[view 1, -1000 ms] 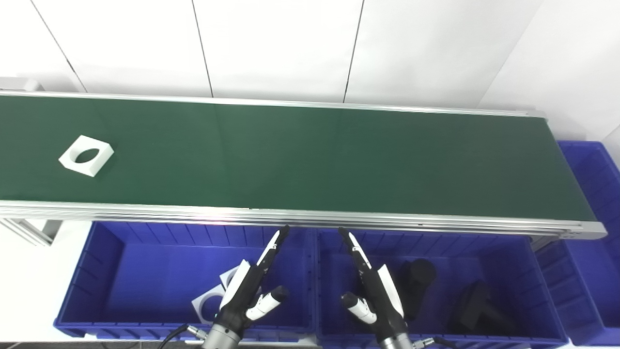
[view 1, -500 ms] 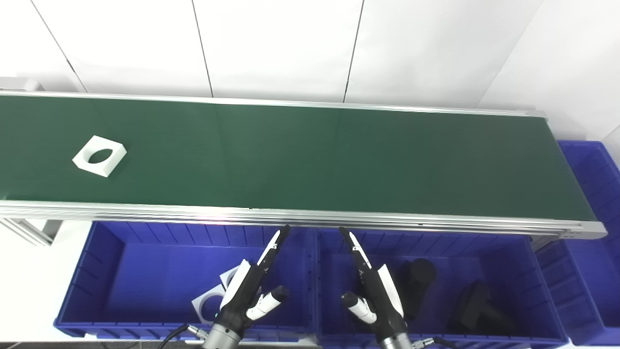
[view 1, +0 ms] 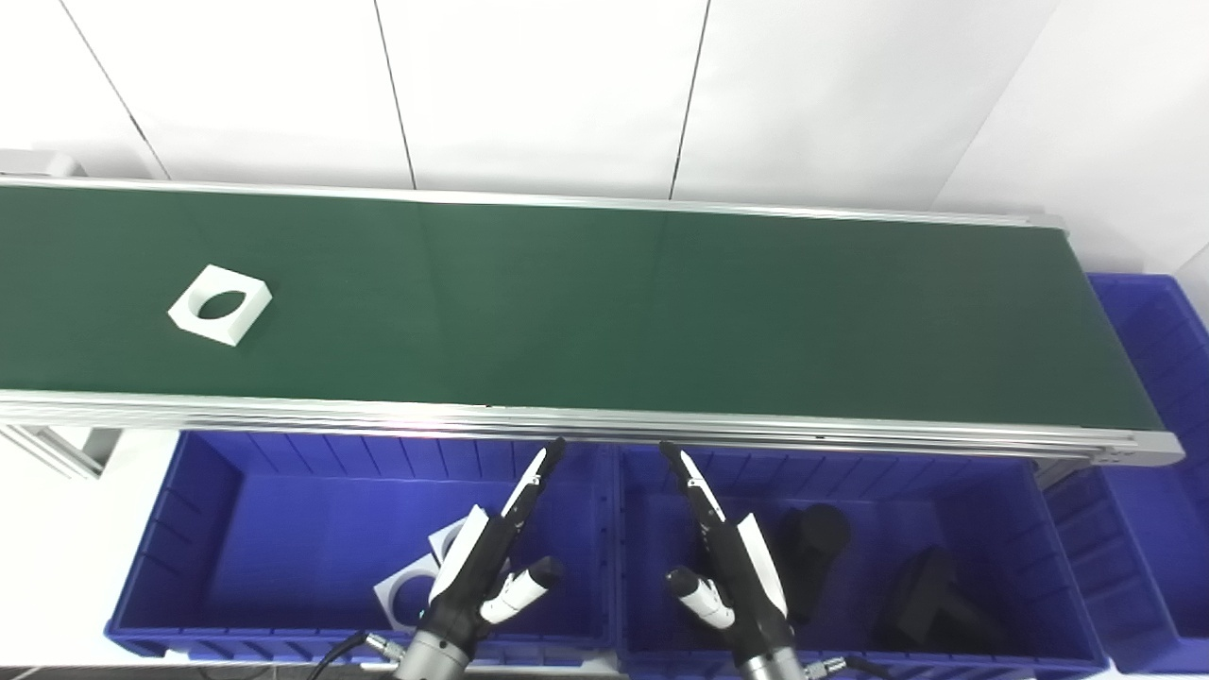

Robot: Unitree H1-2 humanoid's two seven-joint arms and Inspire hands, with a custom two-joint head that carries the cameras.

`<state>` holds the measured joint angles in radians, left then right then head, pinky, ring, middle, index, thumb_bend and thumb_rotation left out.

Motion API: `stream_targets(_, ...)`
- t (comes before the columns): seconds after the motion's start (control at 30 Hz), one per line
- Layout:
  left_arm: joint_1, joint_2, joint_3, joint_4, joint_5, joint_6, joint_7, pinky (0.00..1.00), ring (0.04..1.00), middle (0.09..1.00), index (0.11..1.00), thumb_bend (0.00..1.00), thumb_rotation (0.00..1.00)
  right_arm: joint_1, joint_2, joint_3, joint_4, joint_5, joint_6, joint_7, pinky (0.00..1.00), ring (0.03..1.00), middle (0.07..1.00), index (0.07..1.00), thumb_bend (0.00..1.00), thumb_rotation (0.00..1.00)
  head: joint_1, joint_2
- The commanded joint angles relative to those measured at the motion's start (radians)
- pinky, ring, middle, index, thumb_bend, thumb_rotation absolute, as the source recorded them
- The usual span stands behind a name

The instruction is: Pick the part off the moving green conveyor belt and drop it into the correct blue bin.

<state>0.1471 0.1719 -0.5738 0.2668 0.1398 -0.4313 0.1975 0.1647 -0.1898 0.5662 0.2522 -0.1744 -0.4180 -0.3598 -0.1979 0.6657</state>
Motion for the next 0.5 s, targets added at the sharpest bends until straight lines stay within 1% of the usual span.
stream_targets(0.0, -0.024, 0.009, -0.003, -0.009, 0.004, -0.039, 0.027, 1.0, 1.0, 1.0, 0.989, 0.86, 1.0, -0.011, 0.002, 0.002, -0.018, -0.004, -0.052, -0.003, 0.99, 0.993, 0.988, 0.972, 0.95, 1.0, 0.001, 0.0)
stream_targets(0.13, -0.024, 0.01, -0.004, -0.01, 0.004, -0.039, 0.027, 1.0, 1.0, 1.0, 0.987, 0.85, 1.0, -0.011, 0.002, 0.001, -0.017, -0.004, -0.052, 0.0, 1.0, 0.996, 0.991, 0.975, 0.95, 1.0, 0.001, 0.0)
stream_targets(0.23, -0.022, 0.008, -0.002, -0.012, 0.0, -0.039, 0.023, 1.0, 1.0, 1.0, 0.99, 0.85, 1.0, -0.012, 0.001, 0.0, -0.017, -0.001, -0.052, 0.002, 0.98, 0.991, 0.99, 0.974, 0.95, 1.0, 0.001, 0.0)
stream_targets(0.47, -0.027, 0.012, -0.006, -0.011, 0.004, -0.039, 0.027, 1.0, 1.0, 1.0, 0.994, 0.85, 1.0, -0.01, 0.003, -0.004, -0.018, 0.006, -0.052, 0.013, 0.98, 0.994, 0.993, 0.974, 0.94, 0.98, 0.001, 0.0)
